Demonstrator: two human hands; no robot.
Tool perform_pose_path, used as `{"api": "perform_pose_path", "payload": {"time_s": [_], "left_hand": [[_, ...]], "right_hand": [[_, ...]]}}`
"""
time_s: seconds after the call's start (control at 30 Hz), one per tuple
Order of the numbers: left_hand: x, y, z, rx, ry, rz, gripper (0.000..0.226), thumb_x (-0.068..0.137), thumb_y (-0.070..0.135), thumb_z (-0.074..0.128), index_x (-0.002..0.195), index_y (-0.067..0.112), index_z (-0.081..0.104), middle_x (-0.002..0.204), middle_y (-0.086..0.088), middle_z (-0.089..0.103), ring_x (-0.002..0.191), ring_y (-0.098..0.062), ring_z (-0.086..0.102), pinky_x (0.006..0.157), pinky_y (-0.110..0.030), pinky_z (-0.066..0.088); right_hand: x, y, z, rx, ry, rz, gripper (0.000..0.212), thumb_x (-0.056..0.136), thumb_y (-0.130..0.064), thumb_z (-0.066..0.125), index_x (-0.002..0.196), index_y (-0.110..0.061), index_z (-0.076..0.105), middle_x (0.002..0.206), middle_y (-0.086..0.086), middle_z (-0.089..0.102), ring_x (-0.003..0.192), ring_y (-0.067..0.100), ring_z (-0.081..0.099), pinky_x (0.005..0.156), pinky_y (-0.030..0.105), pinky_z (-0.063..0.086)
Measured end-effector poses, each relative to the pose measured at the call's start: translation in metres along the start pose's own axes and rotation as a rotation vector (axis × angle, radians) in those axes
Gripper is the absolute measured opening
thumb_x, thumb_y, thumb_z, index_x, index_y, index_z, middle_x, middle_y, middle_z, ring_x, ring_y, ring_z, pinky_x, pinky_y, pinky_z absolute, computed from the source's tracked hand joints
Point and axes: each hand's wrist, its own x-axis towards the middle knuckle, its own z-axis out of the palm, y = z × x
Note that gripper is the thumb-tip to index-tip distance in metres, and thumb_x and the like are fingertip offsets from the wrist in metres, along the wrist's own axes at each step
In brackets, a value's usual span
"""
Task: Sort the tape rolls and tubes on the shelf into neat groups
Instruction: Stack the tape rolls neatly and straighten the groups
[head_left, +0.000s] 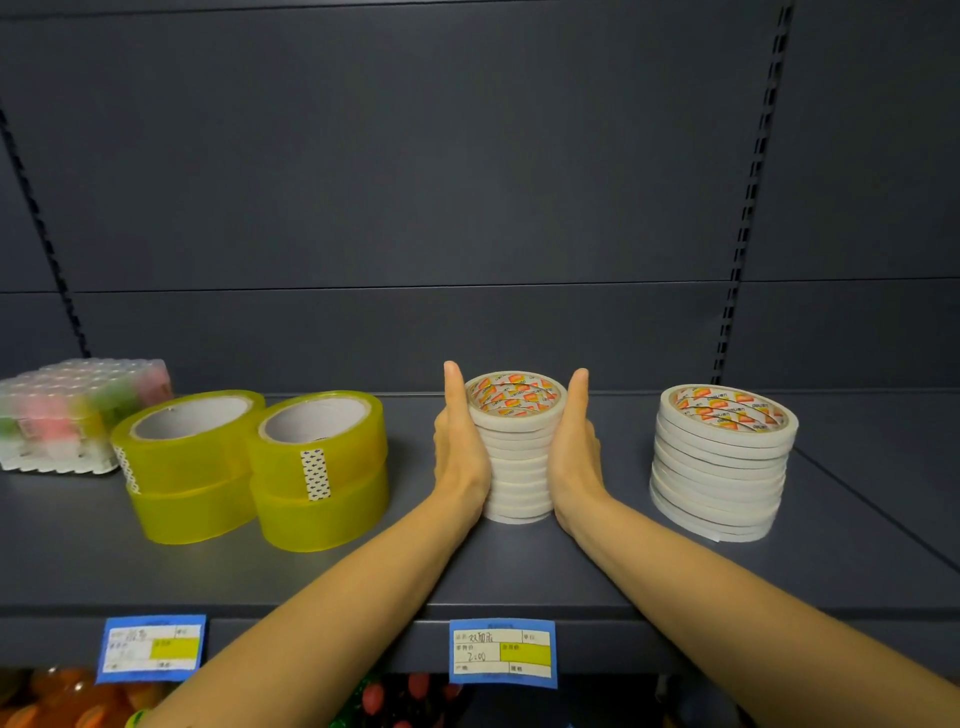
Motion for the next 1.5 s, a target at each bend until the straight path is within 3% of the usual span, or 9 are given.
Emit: {"api": "perform_pose_path", "payload": {"time_s": [0.2, 0.67, 0.83, 0.9, 1.0, 1.17, 1.23, 1.33, 1.5], "left_hand": [[0.000, 0.004, -0.001, -0.074, -0.073, -0.016, 0.080, 0.087, 0.070, 0.023, 0.105, 0.006, 0.068, 0.105, -0.015, 0.071, 0.104, -0.029, 0.065, 0.101, -0.047, 0.045], [-0.001, 0.005, -0.001, 0.183, 0.034, -0.027, 0.074, 0.090, 0.067, 0.016, 0.112, 0.015, 0.065, 0.111, -0.008, 0.069, 0.107, -0.024, 0.062, 0.103, -0.044, 0.043], [-0.032, 0.017, -0.017, 0.369, -0.036, 0.104, 0.052, 0.095, 0.056, 0.024, 0.124, 0.026, 0.056, 0.133, 0.002, 0.055, 0.121, -0.012, 0.051, 0.109, -0.037, 0.034], [-0.060, 0.028, -0.035, 0.413, -0.039, 0.319, 0.028, 0.097, 0.044, 0.037, 0.101, 0.032, 0.062, 0.115, 0.011, 0.063, 0.099, 0.009, 0.055, 0.094, -0.020, 0.038], [-0.097, 0.046, -0.080, 0.359, 0.075, 0.652, 0.018, 0.089, 0.031, 0.047, 0.092, 0.023, 0.063, 0.093, 0.015, 0.064, 0.086, 0.010, 0.056, 0.077, -0.003, 0.038], [-0.101, 0.060, -0.148, 0.268, 0.166, 0.385, 0.008, 0.092, 0.016, 0.052, 0.099, 0.021, 0.051, 0.111, -0.001, 0.053, 0.104, -0.010, 0.049, 0.084, -0.013, 0.038], [-0.092, 0.057, -0.164, 0.243, 0.127, 0.197, 0.023, 0.093, 0.021, 0.049, 0.116, 0.018, 0.044, 0.126, -0.002, 0.047, 0.118, -0.016, 0.046, 0.099, -0.026, 0.035], [-0.080, 0.053, -0.176, 0.301, 0.010, 0.068, 0.053, 0.096, 0.032, 0.043, 0.143, 0.018, 0.024, 0.149, 0.003, 0.029, 0.137, -0.015, 0.030, 0.113, -0.031, 0.023], [-0.057, 0.050, -0.178, 0.340, -0.134, 0.008, 0.057, 0.098, 0.042, 0.033, 0.149, 0.022, 0.017, 0.156, 0.007, 0.017, 0.143, -0.013, 0.021, 0.119, -0.040, 0.016]], "right_hand": [[0.000, 0.001, -0.002, 0.150, -0.116, -0.045, 0.070, 0.090, -0.068, 0.019, 0.121, -0.022, 0.062, 0.115, 0.003, 0.068, 0.106, 0.019, 0.063, 0.096, 0.038, 0.050], [0.002, 0.001, -0.003, 0.027, -0.043, -0.070, 0.071, 0.092, -0.064, 0.015, 0.125, -0.019, 0.058, 0.122, 0.004, 0.063, 0.112, 0.021, 0.058, 0.098, 0.037, 0.046], [-0.013, -0.005, -0.011, -0.160, 0.116, -0.624, 0.036, 0.103, -0.025, 0.027, 0.125, -0.016, 0.053, 0.131, -0.001, 0.051, 0.118, 0.009, 0.043, 0.101, 0.023, 0.031], [-0.025, -0.010, -0.015, -0.110, 0.179, -0.898, 0.028, 0.099, -0.017, 0.034, 0.116, -0.014, 0.055, 0.120, -0.002, 0.052, 0.109, 0.009, 0.046, 0.096, 0.025, 0.033], [-0.048, -0.019, -0.011, -0.025, -0.041, -1.110, 0.019, 0.091, -0.019, 0.038, 0.101, -0.024, 0.054, 0.103, -0.013, 0.054, 0.095, 0.003, 0.052, 0.086, 0.022, 0.041], [-0.073, -0.028, 0.040, -0.059, -0.392, -0.714, 0.021, 0.094, -0.011, 0.046, 0.093, -0.030, 0.056, 0.105, -0.005, 0.063, 0.096, 0.002, 0.058, 0.085, 0.012, 0.043], [-0.072, -0.024, 0.062, -0.151, -0.403, -0.487, 0.015, 0.098, -0.018, 0.042, 0.105, -0.025, 0.054, 0.123, 0.002, 0.058, 0.111, 0.010, 0.054, 0.099, 0.024, 0.041], [-0.066, -0.016, 0.085, -0.204, -0.391, -0.210, 0.042, 0.100, -0.038, 0.034, 0.136, -0.018, 0.044, 0.143, -0.001, 0.045, 0.132, 0.016, 0.041, 0.114, 0.038, 0.028], [-0.066, -0.002, 0.106, 0.002, -0.401, 0.058, 0.057, 0.097, -0.053, 0.029, 0.138, -0.017, 0.047, 0.134, 0.005, 0.057, 0.120, 0.019, 0.055, 0.103, 0.035, 0.043]]}}
